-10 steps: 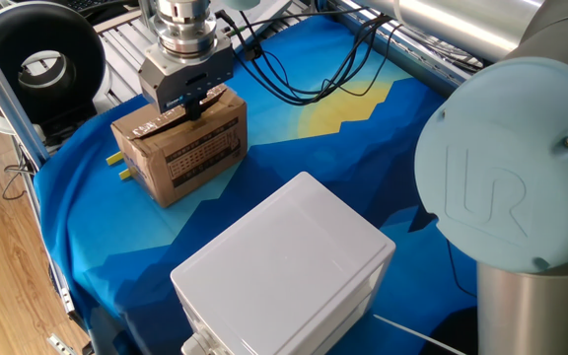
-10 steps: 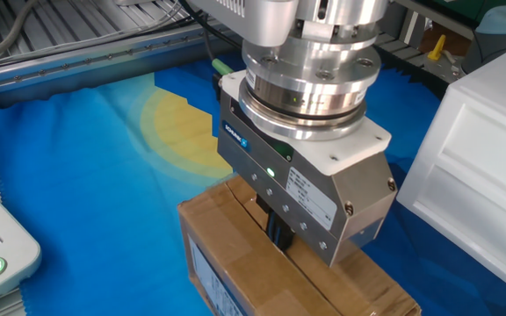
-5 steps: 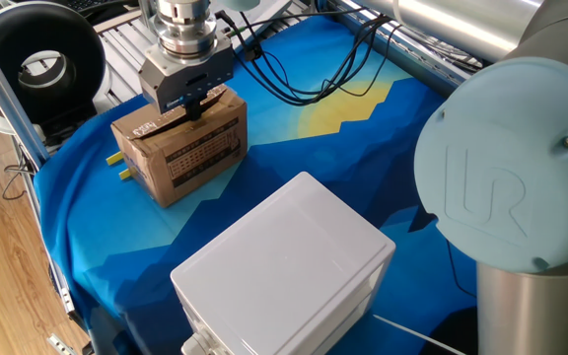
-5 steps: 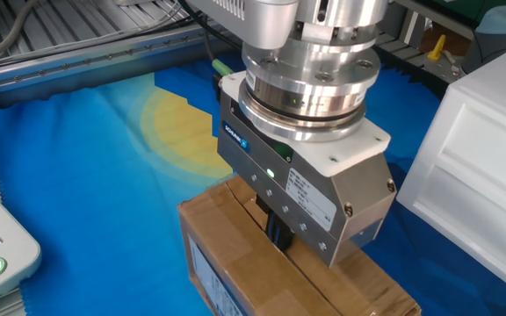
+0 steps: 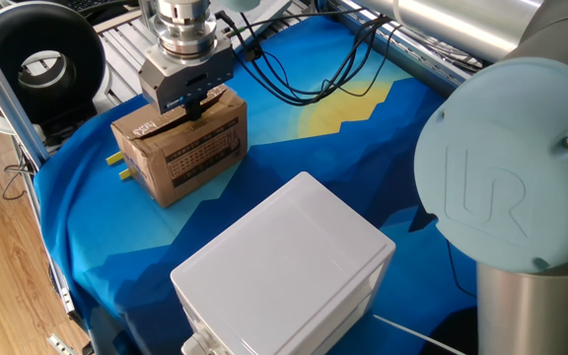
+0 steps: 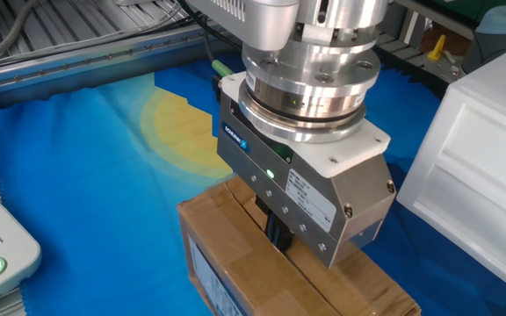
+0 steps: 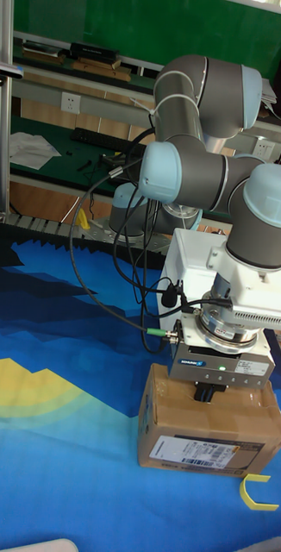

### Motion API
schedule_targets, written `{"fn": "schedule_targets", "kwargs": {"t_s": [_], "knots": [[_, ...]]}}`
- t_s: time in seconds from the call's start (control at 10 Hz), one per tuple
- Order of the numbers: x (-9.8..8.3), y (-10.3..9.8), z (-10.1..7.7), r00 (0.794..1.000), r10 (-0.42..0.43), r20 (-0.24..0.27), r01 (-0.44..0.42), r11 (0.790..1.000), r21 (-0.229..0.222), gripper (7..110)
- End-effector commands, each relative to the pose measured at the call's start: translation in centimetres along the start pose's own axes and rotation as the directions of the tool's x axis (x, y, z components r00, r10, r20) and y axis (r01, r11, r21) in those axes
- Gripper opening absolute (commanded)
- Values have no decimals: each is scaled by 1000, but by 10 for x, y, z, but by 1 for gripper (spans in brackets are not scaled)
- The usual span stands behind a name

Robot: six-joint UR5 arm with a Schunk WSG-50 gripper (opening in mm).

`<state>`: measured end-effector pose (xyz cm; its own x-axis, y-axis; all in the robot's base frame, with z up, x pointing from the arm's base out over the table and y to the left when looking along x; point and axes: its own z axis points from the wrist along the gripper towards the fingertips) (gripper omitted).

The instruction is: Cover the box

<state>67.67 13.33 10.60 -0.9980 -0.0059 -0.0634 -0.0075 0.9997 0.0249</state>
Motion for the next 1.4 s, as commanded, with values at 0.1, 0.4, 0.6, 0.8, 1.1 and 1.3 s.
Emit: {"fn": "schedule_targets", "kwargs": {"t_s": [0.1, 0.4, 0.6, 0.8, 1.1, 1.3], "knots": [[-1, 1, 1, 1000, 5, 1, -5, 1000, -8, 7], [0, 1, 0, 1000, 6, 1, -6, 1000, -5, 7], [3, -1, -7, 1000, 6, -10, -6, 1000, 6, 7], [14, -1, -33, 999, 3, -36, -3, 1000, 3, 7], [32, -6, -69, 998, -9, -65, 8, 1000, -6, 7], [51, -13, -101, 996, -24, -91, 22, 999, -27, 7]]}}
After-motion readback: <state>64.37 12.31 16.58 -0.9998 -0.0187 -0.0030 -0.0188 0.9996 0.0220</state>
